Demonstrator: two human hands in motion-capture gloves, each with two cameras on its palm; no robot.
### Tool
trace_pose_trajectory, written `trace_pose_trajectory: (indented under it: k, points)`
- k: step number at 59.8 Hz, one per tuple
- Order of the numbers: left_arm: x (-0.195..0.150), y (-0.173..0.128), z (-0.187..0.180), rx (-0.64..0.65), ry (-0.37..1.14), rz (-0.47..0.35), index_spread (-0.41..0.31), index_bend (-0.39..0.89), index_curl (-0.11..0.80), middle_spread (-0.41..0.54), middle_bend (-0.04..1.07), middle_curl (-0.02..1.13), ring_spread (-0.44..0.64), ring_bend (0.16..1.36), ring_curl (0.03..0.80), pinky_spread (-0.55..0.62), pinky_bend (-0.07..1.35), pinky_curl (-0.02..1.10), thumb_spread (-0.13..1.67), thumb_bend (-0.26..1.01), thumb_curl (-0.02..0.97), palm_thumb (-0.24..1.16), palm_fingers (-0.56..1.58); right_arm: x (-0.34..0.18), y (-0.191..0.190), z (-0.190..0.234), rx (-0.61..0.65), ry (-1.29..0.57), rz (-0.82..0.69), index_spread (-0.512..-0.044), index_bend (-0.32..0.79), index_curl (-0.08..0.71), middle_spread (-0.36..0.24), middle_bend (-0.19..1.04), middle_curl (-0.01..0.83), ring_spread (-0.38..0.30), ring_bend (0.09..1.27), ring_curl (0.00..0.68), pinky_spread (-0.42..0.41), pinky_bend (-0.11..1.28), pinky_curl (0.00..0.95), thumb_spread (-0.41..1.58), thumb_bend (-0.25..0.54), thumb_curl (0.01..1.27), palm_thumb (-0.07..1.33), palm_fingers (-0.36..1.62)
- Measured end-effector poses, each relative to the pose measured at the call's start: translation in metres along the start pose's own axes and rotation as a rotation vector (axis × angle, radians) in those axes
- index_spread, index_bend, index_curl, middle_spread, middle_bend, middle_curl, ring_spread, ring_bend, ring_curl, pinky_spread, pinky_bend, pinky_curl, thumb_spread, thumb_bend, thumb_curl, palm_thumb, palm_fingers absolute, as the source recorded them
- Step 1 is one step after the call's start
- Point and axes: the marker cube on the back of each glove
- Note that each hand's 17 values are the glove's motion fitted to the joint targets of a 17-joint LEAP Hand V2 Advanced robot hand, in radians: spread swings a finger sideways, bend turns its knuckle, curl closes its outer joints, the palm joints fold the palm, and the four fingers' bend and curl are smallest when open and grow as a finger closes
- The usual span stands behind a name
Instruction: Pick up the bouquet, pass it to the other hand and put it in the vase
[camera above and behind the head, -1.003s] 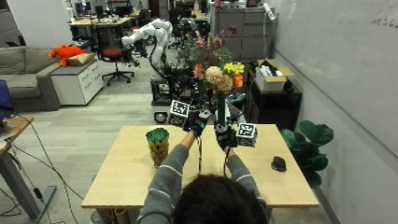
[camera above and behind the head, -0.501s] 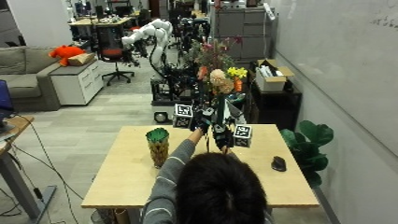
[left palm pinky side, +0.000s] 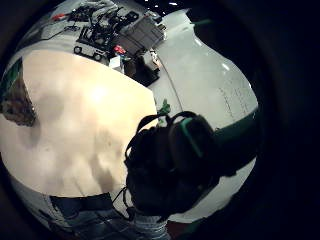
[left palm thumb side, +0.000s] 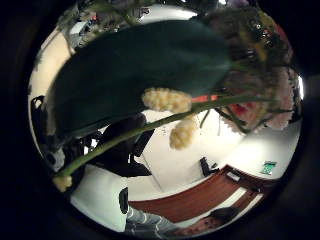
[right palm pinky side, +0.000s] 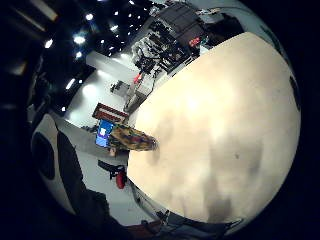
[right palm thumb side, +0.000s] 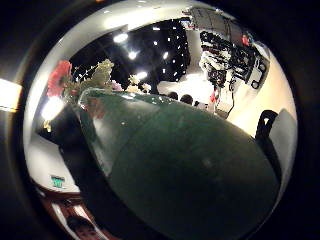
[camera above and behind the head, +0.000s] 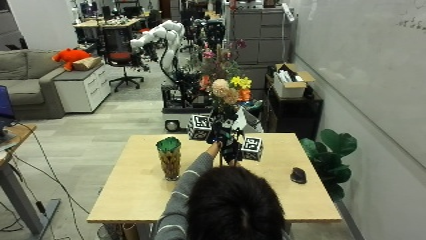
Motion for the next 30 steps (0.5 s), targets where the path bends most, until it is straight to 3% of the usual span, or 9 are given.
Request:
trace_pose_trajectory:
  k: [3,9,12,14,15,16,20,22,30]
  points:
    - [0.014,0.014,0.0,-0.06,0.071,-0.042,0.106,0.16,0.223,0.21,0.23,0.37,0.25,0.64,0.297,0.31,0.49,0.35,0.88,-0.02,0.346,0.34,0.23,0.004,0.007,-0.002,0.014,0.071,0.075,-0.193,0.76,0.643,-0.132,0.96,0.664,-0.173,1.08,0.595,-0.207,0.81,0.604,0.9,-0.013,0.85,1.0,1.37]
    - [0.036,0.026,-0.011,-0.052,0.107,-0.037,0.059,0.21,0.268,0.146,0.24,0.37,0.2,0.6,0.283,0.25,0.41,0.32,0.89,-0.02,0.352,0.39,0.39,-0.023,0.02,0.002,-0.016,-0.07,-0.085,-0.193,0.76,0.643,-0.131,0.95,0.662,-0.173,1.08,0.595,-0.207,0.81,0.604,0.9,-0.013,0.86,1.0,1.37]
    - [0.041,0.027,-0.015,-0.035,0.102,-0.042,0.026,0.22,0.292,0.088,0.25,0.37,0.14,0.58,0.276,0.19,0.38,0.32,0.9,-0.02,0.356,0.42,0.52,-0.002,0.02,0.004,-0.004,0.059,0.084,-0.193,0.76,0.643,-0.131,0.95,0.661,-0.173,1.08,0.595,-0.207,0.81,0.604,0.9,-0.013,0.86,1.0,1.37]
    - [0.04,0.026,-0.017,-0.018,0.1,-0.05,0.006,0.21,0.3,0.058,0.23,0.37,0.09,0.57,0.275,0.13,0.39,0.32,0.9,-0.02,0.358,0.43,0.59,0.017,0.018,0.006,0.008,0.172,0.234,-0.193,0.76,0.642,-0.131,0.95,0.66,-0.173,1.08,0.595,-0.207,0.81,0.604,0.9,-0.013,0.86,1.0,1.37]
    - [0.038,0.024,-0.017,-0.009,0.102,-0.057,-0.019,0.19,0.303,0.021,0.25,0.38,0.04,0.58,0.285,0.07,0.43,0.34,0.9,-0.02,0.358,0.44,0.73,0.021,0.018,0.008,0.007,0.192,0.266,-0.193,0.76,0.642,-0.131,0.95,0.66,-0.173,1.08,0.595,-0.207,0.81,0.604,0.9,-0.013,0.86,1.0,1.37]
    - [0.037,0.023,-0.017,0.0,0.105,-0.066,-0.027,0.18,0.302,0.008,0.24,0.37,0.02,0.57,0.273,0.05,0.42,0.32,0.9,-0.02,0.358,0.44,0.74,0.022,0.019,0.009,0.0,0.185,0.27,-0.193,0.76,0.642,-0.131,0.95,0.66,-0.173,1.08,0.595,-0.207,0.81,0.604,0.9,-0.013,0.86,1.0,1.37]
    - [0.028,0.015,-0.015,0.03,0.111,-0.1,-0.105,0.14,0.308,-0.124,0.3,0.38,-0.15,0.55,0.276,-0.17,0.5,0.34,0.91,-0.01,0.365,0.48,1.13,0.012,0.021,0.02,-0.052,0.048,0.211,-0.193,0.76,0.642,-0.131,0.95,0.659,-0.173,1.08,0.595,-0.207,0.81,0.604,0.9,-0.014,0.86,1.0,1.37]
    - [0.026,0.014,-0.016,0.038,0.11,-0.106,-0.141,0.16,0.322,-0.176,0.34,0.41,-0.21,0.54,0.298,-0.24,0.54,0.37,0.91,0.0,0.372,0.52,1.25,0.013,0.025,0.019,-0.052,0.079,0.247,-0.193,0.76,0.642,-0.131,0.95,0.658,-0.173,1.08,0.595,-0.207,0.81,0.604,0.9,-0.014,0.86,1.0,1.37]
    - [0.033,0.023,-0.032,0.109,0.08,-0.094,-0.256,0.27,0.399,-0.293,0.46,0.48,-0.34,0.65,0.375,-0.37,0.58,0.41,0.94,0.03,0.435,0.67,1.49,0.005,0.038,0.018,-0.058,0.11,0.269,-0.193,0.76,0.642,-0.13,0.95,0.657,-0.173,1.08,0.595,-0.207,0.81,0.605,0.91,-0.014,0.86,0.99,1.38]
